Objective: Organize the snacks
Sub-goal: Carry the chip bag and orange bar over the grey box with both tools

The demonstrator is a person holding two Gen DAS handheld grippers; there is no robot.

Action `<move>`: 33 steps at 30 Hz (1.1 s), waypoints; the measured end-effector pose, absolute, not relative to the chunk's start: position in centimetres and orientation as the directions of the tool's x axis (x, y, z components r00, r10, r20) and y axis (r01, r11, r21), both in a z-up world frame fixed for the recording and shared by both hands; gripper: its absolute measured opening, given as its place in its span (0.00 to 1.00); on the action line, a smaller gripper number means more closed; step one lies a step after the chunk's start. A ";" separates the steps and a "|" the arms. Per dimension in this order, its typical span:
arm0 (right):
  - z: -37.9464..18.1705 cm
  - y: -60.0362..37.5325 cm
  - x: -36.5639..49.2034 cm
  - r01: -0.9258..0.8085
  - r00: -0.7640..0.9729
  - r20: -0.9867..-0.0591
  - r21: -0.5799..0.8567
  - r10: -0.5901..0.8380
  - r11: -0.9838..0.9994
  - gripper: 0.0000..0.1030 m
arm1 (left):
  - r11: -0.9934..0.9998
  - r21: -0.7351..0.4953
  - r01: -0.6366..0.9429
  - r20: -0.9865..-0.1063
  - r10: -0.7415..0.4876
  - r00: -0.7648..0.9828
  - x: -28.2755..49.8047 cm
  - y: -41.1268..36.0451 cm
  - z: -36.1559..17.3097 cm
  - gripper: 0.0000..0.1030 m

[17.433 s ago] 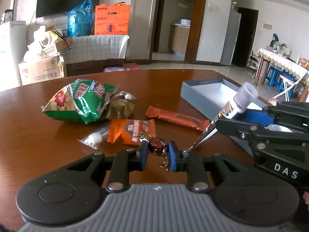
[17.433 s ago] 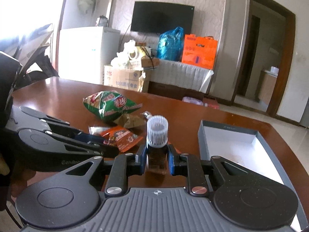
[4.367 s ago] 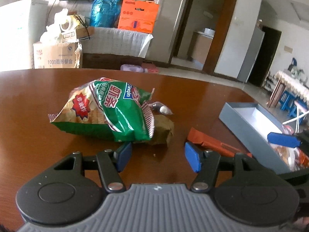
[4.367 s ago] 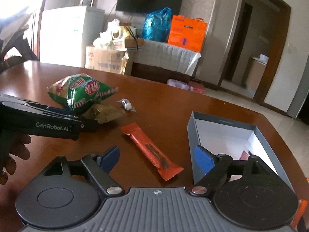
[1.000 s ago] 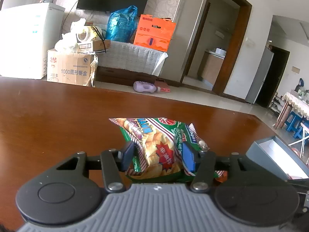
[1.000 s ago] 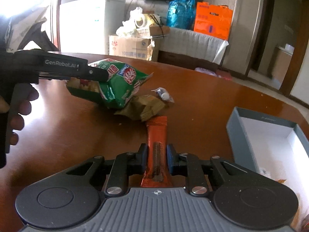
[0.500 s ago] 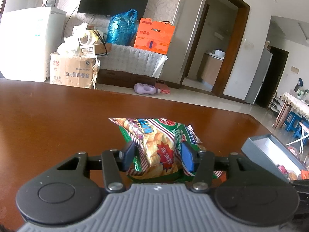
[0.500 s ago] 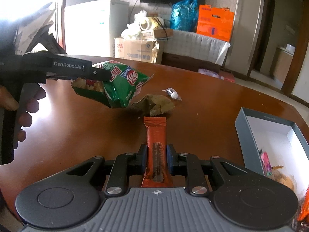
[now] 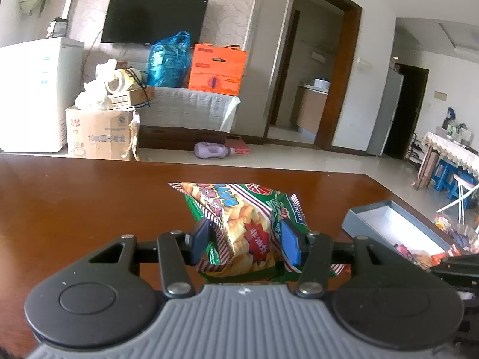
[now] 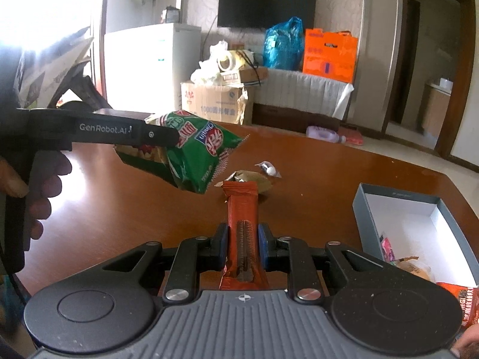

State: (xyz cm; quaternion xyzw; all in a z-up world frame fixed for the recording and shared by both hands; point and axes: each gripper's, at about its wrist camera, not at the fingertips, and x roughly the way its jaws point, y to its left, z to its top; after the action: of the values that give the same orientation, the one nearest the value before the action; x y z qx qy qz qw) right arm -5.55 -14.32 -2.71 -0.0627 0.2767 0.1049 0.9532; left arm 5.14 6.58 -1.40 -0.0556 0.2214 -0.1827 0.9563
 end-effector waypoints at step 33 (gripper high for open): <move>-1.7 -30.9 -10.0 0.204 0.838 -0.518 0.008 -0.170 0.979 0.22 | 0.765 -0.245 0.595 -0.392 -0.640 0.661 2.1 -19.6 -0.8 0.48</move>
State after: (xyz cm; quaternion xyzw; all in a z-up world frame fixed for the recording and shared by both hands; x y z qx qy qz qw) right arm -10.05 -30.86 -1.65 0.0316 0.2672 -0.0978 0.9581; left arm 2.06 -19.64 -0.79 -0.0478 0.2330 -0.3393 0.9101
